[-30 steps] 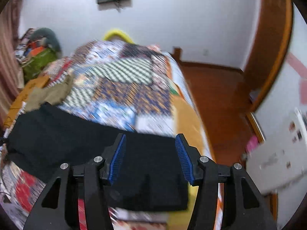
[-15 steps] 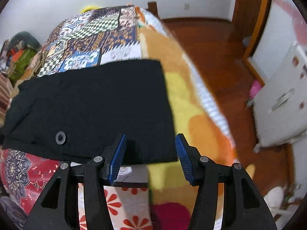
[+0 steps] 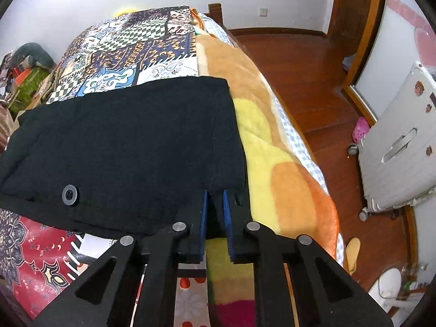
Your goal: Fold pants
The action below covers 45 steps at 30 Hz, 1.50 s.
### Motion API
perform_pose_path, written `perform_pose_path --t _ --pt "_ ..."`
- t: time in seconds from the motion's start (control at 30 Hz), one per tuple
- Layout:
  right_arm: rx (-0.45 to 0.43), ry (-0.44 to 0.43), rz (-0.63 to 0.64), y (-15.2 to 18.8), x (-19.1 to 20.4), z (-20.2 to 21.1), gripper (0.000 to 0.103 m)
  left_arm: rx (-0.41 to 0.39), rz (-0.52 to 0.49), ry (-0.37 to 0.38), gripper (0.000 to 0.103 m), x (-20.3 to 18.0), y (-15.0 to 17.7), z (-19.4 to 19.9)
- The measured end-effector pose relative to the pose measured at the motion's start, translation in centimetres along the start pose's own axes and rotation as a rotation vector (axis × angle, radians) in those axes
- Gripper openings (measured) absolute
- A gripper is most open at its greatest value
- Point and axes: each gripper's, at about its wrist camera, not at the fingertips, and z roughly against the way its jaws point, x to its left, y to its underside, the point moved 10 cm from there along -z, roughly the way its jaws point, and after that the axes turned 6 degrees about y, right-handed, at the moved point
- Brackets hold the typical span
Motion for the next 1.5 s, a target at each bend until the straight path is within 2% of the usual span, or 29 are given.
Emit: perform_pose_path --t 0.2,0.4,0.53,0.73,0.77,0.8,0.9,0.93,0.97,1.1,1.2,1.33,1.5 --pt "-0.022 0.031 0.043 -1.0 -0.4 1.2 0.005 -0.020 -0.006 -0.005 0.018 0.5 -0.5 1.6" --pt "0.000 0.056 0.041 -0.3 -1.1 0.7 0.004 0.062 0.007 -0.008 0.018 1.0 2.5 -1.1" --pt "0.025 0.048 0.022 0.6 -1.0 -0.2 0.004 0.151 0.021 0.008 0.019 0.9 5.5 -4.2" --pt "0.035 0.057 0.030 0.3 -0.9 -0.3 0.004 0.140 -0.035 -0.023 0.019 0.1 5.9 -3.9" --pt "0.039 0.056 0.025 0.2 -0.9 -0.1 0.004 0.138 -0.036 -0.027 0.023 0.1 5.9 -3.5" --pt "0.043 0.050 0.015 0.1 -0.9 0.1 0.008 0.141 -0.037 -0.031 0.025 0.2 5.7 -3.1" --pt "0.014 0.022 -0.016 -0.8 -0.5 1.4 0.030 0.108 -0.025 -0.020 0.029 -0.1 4.2 -1.1" --pt "-0.012 0.017 -0.007 -1.3 0.0 2.2 0.032 0.081 -0.018 -0.004 0.032 -0.6 3.1 -0.2" --pt "-0.031 0.012 0.007 -1.7 0.7 2.7 0.032 0.064 -0.016 0.005 0.040 -0.9 2.5 0.3" --pt "-0.096 -0.054 0.084 -4.0 4.4 5.0 0.033 -0.047 -0.068 0.076 0.059 -5.3 -1.7 2.6" --pt "-0.135 -0.138 0.137 -5.6 8.1 6.0 0.039 -0.080 -0.123 0.153 0.065 -9.8 -3.5 2.8" --pt "-0.159 -0.243 0.196 -6.7 13.0 6.3 0.039 -0.051 -0.187 0.234 0.065 -15.9 -3.6 0.9" --pt "-0.110 -0.314 0.258 -6.1 18.1 3.9 0.040 0.049 -0.260 0.295 0.065 -22.0 -1.2 -2.5"
